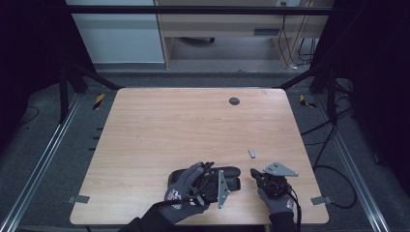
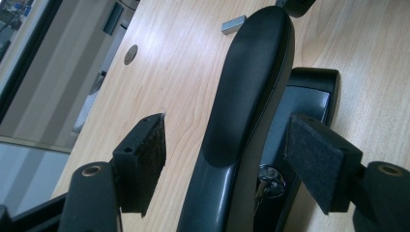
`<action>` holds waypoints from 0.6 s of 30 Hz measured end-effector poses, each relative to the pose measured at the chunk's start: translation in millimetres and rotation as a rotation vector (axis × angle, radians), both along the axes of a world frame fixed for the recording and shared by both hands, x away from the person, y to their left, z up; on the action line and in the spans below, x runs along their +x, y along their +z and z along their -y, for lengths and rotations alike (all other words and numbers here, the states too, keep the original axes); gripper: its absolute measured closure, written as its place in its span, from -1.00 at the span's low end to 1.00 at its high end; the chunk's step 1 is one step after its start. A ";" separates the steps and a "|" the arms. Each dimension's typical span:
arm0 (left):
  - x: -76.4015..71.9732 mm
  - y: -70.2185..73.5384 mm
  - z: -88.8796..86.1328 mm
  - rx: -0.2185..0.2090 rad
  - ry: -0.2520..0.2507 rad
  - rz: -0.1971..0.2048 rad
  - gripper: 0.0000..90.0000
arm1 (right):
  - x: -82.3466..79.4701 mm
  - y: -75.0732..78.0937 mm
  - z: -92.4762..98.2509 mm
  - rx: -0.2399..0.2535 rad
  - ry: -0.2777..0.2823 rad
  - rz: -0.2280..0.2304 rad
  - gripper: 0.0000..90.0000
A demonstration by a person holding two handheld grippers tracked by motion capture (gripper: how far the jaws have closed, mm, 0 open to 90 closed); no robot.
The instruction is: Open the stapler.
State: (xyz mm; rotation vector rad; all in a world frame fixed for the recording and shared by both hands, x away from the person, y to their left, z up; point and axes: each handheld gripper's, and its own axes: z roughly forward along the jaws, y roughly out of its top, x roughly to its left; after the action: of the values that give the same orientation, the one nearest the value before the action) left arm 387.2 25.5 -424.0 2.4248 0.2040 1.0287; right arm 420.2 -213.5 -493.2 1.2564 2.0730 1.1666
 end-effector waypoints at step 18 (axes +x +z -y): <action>3.8 -8.8 12.8 0.065 0.014 0.056 -0.33 | 0.6 -0.7 0.2 0.003 -0.001 -0.005 1.00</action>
State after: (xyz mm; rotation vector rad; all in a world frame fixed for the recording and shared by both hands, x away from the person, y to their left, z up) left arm 391.0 12.7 -432.9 2.4518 0.1714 1.1249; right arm 420.8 -213.7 -494.0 1.2626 2.0746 1.1672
